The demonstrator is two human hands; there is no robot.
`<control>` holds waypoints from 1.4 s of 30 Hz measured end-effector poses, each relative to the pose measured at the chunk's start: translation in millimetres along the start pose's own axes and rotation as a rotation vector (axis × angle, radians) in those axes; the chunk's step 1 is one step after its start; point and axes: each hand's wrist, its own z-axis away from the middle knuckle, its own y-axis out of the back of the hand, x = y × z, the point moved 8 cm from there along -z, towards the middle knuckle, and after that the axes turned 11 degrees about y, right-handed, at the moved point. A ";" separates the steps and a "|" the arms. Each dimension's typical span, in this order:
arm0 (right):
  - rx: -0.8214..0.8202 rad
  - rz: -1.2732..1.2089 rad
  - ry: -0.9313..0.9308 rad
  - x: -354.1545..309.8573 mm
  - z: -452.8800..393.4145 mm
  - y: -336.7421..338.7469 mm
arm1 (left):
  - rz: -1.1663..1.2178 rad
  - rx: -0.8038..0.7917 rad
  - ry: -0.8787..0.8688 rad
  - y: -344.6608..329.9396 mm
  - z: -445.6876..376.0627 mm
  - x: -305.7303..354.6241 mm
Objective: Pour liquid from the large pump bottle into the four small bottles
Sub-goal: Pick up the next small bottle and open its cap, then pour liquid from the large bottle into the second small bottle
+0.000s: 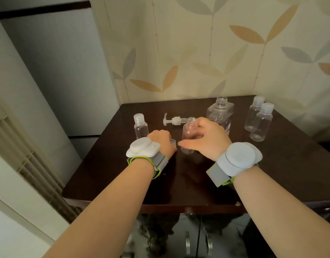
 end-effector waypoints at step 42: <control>0.396 0.166 -0.269 47.8 -3.4 48.4 | 0.633 0.265 -0.172 52.0 -7.5 46.6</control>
